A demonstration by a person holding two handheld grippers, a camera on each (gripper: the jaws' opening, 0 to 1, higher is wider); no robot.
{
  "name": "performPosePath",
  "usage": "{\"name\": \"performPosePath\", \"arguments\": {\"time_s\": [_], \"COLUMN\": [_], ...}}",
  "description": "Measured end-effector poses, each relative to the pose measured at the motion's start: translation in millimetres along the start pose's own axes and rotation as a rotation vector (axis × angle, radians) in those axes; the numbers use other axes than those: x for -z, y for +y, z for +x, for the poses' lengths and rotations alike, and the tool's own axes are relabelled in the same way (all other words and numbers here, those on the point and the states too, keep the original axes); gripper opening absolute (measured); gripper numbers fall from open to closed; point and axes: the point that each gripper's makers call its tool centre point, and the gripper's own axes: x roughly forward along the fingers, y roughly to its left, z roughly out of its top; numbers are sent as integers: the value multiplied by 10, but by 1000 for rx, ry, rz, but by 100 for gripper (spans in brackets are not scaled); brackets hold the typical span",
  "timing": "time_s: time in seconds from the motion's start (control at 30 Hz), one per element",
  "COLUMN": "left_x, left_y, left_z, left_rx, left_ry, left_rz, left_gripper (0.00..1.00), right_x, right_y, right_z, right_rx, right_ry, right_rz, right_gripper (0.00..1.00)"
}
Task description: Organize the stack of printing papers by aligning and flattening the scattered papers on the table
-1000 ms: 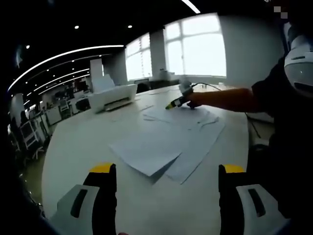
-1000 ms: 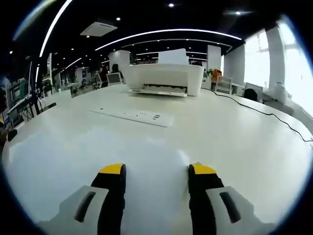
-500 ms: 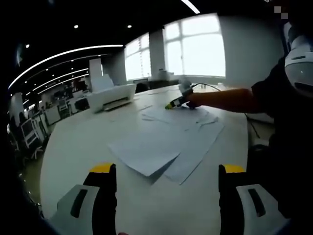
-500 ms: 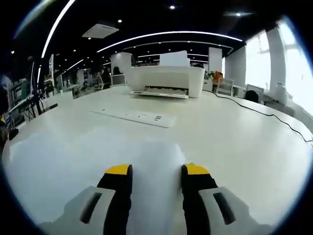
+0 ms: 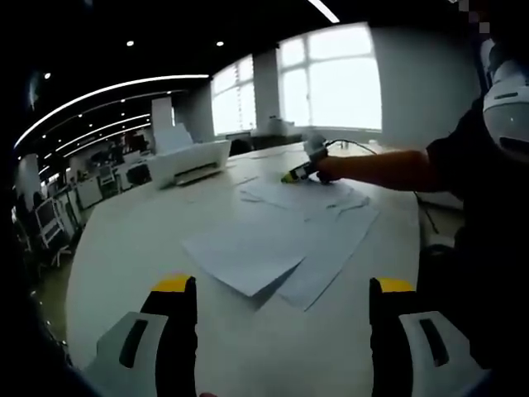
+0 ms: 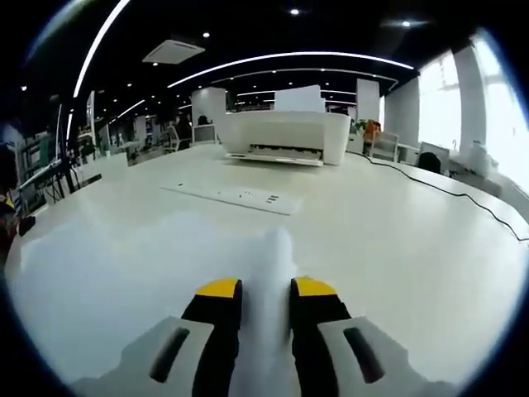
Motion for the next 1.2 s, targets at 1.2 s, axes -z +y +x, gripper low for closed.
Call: {"name": "performPosePath", "arguments": {"time_s": [1.2], "left_x": [-82], "left_y": [-35], "left_z": [96], "left_rx": [29], "left_ry": [-60], "left_rz": [8], "left_gripper": [88], "right_x": [-403], "right_y": [300], "right_z": [-495], "right_rx": [-190], "right_ry": [-170], "right_rz": [13], "right_gripper": [10]}}
